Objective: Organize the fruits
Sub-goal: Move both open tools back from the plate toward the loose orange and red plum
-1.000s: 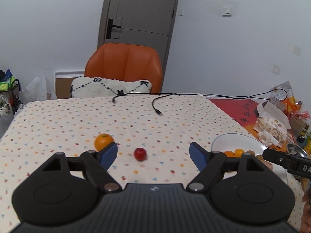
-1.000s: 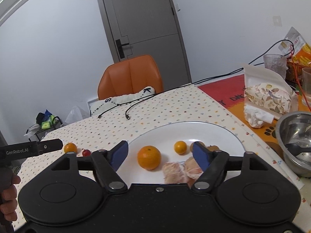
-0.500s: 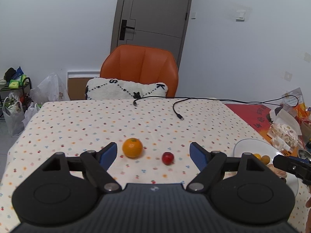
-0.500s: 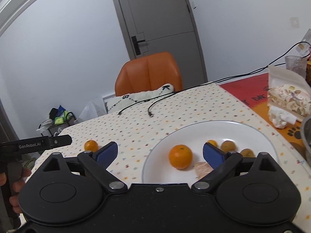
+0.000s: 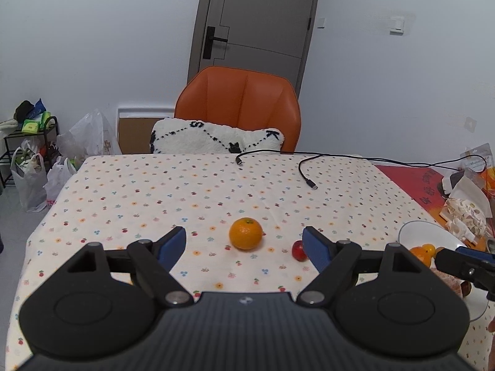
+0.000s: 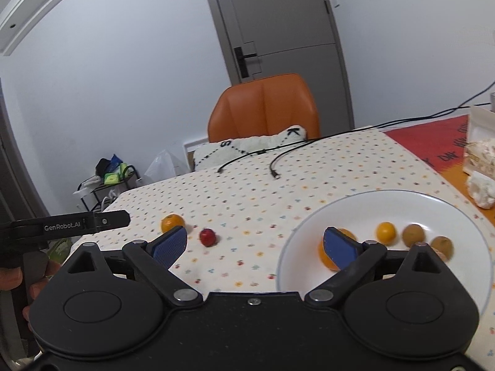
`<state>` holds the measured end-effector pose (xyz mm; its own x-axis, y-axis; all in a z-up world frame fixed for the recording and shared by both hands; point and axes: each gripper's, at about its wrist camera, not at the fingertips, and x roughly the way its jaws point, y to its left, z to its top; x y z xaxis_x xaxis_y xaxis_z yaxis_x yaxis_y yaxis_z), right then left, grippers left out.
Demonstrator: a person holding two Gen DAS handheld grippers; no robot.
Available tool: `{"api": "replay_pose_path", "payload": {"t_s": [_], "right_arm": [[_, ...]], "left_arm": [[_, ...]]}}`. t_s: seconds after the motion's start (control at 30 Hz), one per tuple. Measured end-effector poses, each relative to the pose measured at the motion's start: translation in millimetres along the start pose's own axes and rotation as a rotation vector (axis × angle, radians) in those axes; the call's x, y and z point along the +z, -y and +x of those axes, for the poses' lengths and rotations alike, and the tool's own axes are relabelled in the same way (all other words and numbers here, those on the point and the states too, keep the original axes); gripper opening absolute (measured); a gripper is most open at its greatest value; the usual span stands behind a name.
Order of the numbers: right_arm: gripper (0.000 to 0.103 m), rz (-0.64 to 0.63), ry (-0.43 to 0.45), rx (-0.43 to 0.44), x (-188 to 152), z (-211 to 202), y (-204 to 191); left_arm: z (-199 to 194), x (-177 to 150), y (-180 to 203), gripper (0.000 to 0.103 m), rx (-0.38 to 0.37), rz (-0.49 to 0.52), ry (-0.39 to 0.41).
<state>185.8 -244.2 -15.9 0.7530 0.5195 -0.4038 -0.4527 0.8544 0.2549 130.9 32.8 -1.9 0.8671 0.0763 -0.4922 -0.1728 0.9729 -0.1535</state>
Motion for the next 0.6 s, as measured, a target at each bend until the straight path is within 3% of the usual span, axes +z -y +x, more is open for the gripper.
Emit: {"api": "replay_pose_path", "payload": {"t_s": [0.17,0.6], "right_arm": [[0.093,-0.017,-0.014,0.029,2,12,-13],[0.074,-0.060,-0.062,0.082,3,43,-38]], "left_arm": [[0,1,-9,0.081,0.007,0.000,0.007],[12,7,-17,0.080,-0.014,0.011,0.009]]}}
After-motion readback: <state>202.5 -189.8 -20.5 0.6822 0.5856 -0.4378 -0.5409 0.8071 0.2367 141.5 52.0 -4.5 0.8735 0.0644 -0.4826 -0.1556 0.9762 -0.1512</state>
